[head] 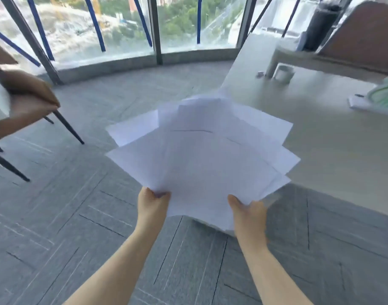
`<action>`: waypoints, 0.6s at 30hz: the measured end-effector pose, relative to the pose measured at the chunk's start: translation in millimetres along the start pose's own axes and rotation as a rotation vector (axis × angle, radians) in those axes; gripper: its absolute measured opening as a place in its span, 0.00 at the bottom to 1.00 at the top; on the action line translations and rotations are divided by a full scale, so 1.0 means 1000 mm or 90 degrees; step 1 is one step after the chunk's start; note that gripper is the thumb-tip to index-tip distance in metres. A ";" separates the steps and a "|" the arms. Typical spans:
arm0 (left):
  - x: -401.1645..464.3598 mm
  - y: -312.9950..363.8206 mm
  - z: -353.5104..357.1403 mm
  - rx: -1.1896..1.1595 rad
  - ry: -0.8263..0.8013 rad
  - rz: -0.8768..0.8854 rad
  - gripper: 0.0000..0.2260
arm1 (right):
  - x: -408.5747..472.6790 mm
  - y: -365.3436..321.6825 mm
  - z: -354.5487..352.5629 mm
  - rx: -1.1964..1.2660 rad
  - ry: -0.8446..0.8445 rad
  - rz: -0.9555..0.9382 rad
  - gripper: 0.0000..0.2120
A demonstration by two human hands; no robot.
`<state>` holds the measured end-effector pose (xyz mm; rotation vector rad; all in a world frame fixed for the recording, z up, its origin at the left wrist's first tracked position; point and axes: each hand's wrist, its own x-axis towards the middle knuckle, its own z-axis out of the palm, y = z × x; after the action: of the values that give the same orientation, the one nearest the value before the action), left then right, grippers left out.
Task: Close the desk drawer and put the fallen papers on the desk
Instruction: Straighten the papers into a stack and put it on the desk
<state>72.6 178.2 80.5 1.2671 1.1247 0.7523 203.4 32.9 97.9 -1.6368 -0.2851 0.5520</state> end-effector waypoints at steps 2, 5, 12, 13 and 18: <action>0.009 0.067 0.018 -0.005 -0.046 0.037 0.11 | 0.011 -0.067 -0.011 0.009 0.020 -0.041 0.14; 0.022 0.146 0.052 -0.059 -0.111 0.088 0.10 | 0.035 -0.136 -0.035 0.010 0.080 -0.119 0.12; 0.054 0.223 0.170 -0.138 -0.202 0.112 0.14 | 0.115 -0.190 -0.099 0.039 0.187 -0.182 0.04; 0.063 0.223 0.187 -0.138 -0.205 0.104 0.13 | 0.131 -0.190 -0.106 0.040 0.186 -0.185 0.05; 0.092 0.176 0.241 -0.080 -0.233 0.021 0.16 | 0.199 -0.153 -0.141 0.032 0.117 -0.092 0.13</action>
<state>352.3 213.9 213.9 1.2569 0.7510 0.5761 464.3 31.8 219.1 -1.5921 -0.2481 0.2946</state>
